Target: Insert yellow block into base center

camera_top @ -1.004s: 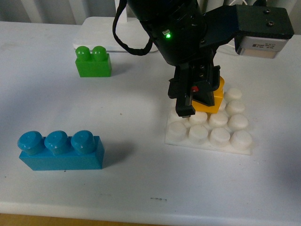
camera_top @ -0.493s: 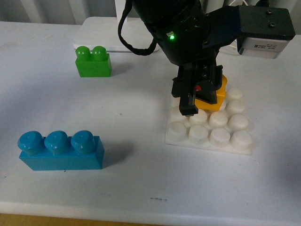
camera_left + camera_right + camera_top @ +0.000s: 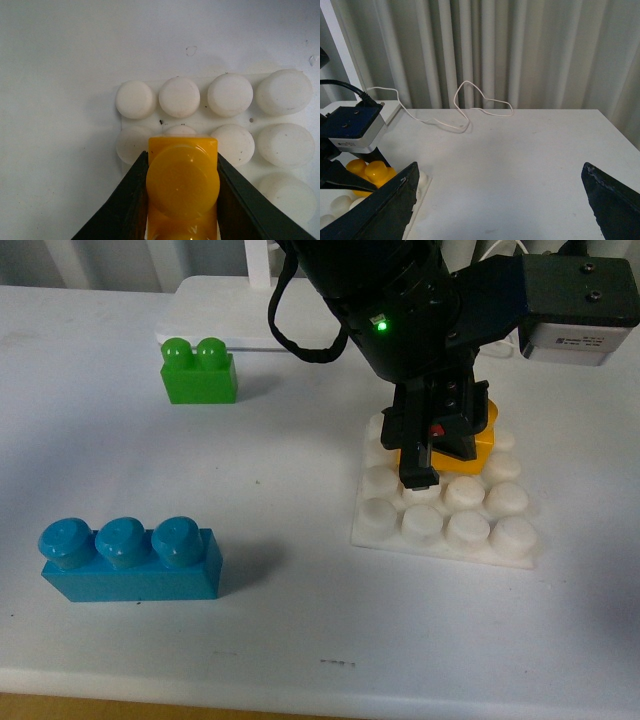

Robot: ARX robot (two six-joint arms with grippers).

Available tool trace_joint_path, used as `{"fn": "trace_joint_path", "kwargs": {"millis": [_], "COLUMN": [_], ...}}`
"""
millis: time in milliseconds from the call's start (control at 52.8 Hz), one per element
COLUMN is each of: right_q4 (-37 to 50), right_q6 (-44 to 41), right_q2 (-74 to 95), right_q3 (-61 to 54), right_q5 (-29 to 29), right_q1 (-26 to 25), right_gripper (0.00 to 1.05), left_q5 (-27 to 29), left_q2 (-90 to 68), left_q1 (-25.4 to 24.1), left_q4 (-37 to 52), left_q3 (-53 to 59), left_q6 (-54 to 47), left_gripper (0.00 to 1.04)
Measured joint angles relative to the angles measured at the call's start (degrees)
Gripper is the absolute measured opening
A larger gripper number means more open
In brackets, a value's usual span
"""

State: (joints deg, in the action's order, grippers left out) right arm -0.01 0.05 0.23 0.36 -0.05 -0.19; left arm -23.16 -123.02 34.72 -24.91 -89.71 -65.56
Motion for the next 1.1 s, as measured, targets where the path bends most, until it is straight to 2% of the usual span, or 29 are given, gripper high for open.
{"fn": "trace_joint_path", "kwargs": {"millis": [1099], "right_q4": [0.0], "right_q6": [0.0], "right_q2": [0.0], "right_q3": [0.0], "right_q5": [0.0], "right_q1": [0.0], "right_gripper": [0.95], "left_q5": [0.4], "left_q2": [-1.3], "left_q1": [0.3], "left_q4": [3.6], "left_q3": [2.8], "left_q6": [0.9], "left_gripper": [0.32]}}
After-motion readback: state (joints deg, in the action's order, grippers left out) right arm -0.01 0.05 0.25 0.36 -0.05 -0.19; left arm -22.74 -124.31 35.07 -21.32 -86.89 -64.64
